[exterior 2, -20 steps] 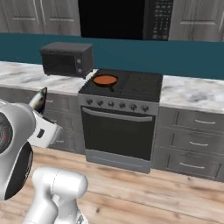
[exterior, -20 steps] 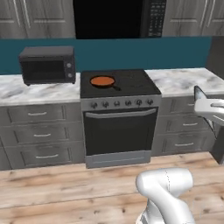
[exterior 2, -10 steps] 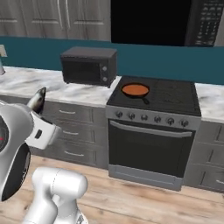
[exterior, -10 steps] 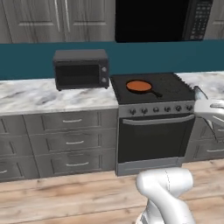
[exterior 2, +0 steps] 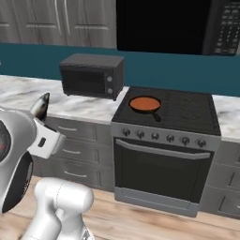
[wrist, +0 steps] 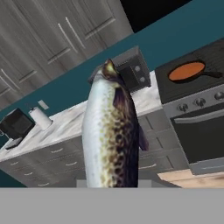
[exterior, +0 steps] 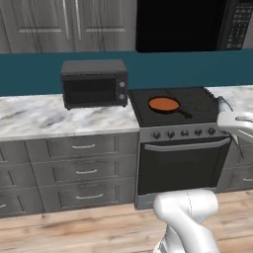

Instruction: Retrieve the fish from the fridge and place it on the saucepan with marinade on the stove.

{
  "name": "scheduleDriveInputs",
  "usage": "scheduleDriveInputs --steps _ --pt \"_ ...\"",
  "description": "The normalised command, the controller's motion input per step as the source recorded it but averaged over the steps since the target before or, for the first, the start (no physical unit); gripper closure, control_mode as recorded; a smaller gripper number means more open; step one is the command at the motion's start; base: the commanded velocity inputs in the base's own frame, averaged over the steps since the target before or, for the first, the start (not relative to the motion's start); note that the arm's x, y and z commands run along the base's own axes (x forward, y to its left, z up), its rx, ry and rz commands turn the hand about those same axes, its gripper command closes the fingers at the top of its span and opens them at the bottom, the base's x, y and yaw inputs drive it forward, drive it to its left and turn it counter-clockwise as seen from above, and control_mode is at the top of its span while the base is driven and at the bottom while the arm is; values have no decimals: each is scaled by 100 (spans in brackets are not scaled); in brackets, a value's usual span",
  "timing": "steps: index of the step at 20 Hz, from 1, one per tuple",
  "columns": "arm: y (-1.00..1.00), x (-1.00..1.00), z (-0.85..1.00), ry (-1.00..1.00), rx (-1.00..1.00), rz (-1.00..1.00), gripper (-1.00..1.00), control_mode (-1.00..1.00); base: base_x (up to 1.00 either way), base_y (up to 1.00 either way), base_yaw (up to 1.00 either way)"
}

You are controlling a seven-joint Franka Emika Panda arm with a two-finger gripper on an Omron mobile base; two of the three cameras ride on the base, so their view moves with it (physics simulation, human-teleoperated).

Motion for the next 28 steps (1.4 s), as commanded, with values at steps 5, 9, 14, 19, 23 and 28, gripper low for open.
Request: scheduleDriveInputs --steps 5,9,14,19,23,28 --pt "0 0 0 0 0 0 100 100 2 -43 0" --pt "0 0 0 0 0 0 100 100 21 -35 0" --pt "0 0 0 0 0 0 100 100 59 -14 0" --pt "0 0 0 0 0 0 100 100 90 -4 0" --pt "0 0 0 0 0 0 100 100 71 -25 0" --pt "0 0 0 0 0 0 100 100 59 -37 0"
